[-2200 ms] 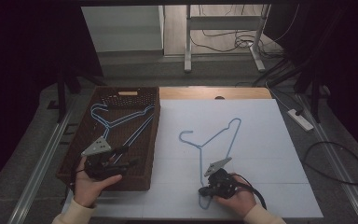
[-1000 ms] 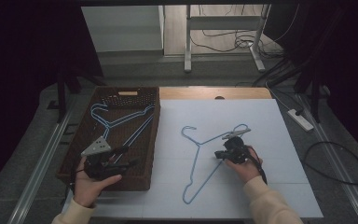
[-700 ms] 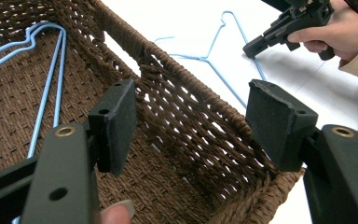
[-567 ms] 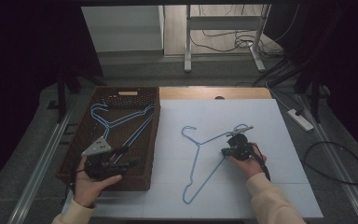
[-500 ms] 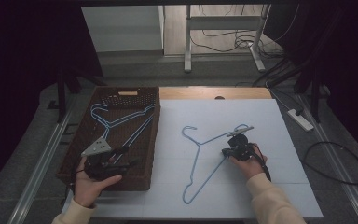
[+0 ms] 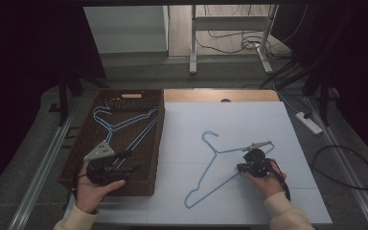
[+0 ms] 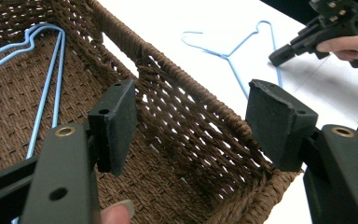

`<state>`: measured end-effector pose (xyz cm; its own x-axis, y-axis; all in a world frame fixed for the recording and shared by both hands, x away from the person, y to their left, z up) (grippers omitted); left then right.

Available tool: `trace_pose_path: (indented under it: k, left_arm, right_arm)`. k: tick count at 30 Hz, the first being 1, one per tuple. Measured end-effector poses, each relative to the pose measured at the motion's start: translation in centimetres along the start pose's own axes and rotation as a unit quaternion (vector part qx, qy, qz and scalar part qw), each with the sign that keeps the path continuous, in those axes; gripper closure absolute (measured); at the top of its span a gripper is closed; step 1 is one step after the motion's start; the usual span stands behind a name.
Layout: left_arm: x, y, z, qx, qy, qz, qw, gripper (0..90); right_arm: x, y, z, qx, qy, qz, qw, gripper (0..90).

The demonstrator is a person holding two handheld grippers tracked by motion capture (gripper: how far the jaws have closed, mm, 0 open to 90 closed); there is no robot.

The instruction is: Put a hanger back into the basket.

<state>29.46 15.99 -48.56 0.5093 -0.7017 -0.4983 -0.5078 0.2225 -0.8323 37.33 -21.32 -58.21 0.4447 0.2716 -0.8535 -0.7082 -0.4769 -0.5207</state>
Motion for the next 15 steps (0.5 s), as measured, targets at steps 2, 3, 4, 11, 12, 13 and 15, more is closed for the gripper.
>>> trace_pose_path:
  k: [2,3,4,11,12,13,15]
  left_arm:
    - [0.0,-0.1,-0.1,0.001,0.0,-0.001,1.0,34.3]
    - [0.0,-0.1,-0.1,0.001,0.0,-0.001,1.0,34.3]
    - [0.1,-0.1,-0.2,0.002,0.0,0.0,1.0,34.3]
    - [0.2,-0.1,-0.1,0.001,0.0,0.0,1.0,34.3]
    - [0.2,-0.1,-0.1,0.001,0.001,0.001,1.0,34.3]
    - [0.3,-0.1,-0.1,0.001,0.001,0.002,1.0,34.3]
    - [0.4,-0.1,-0.2,0.003,0.002,0.003,1.0,34.3]
  right_arm:
    - [-0.4,0.6,0.0,0.001,-0.003,0.0,1.0,90.0]
    - [-0.5,0.8,-0.1,0.005,-0.005,0.0,1.0,90.0]
    - [-0.6,0.9,-0.1,0.005,-0.006,0.001,1.0,90.0]
    - [-0.6,0.3,-0.1,-0.002,-0.014,-0.005,0.9999,90.0]
    - [-0.7,-1.2,-0.1,-0.007,-0.024,-0.03,0.9993,90.0]
    - [-0.7,-1.2,-0.1,-0.007,-0.024,-0.03,0.9993,90.0]
    - [-0.8,-3.3,0.0,-0.016,-0.026,-0.055,0.998,82.7]
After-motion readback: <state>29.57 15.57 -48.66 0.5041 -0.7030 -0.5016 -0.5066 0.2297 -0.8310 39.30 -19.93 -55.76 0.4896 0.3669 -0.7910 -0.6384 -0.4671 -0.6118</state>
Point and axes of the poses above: each handheld gripper's, and its own axes: x roughly forward along the jaws, y roughly out of its underside, z roughly to its left, the point moved 9 cm from there along x, roughly forward along the jaws, and after that the axes turned 5 degrees about y, right-handed, at the moved point
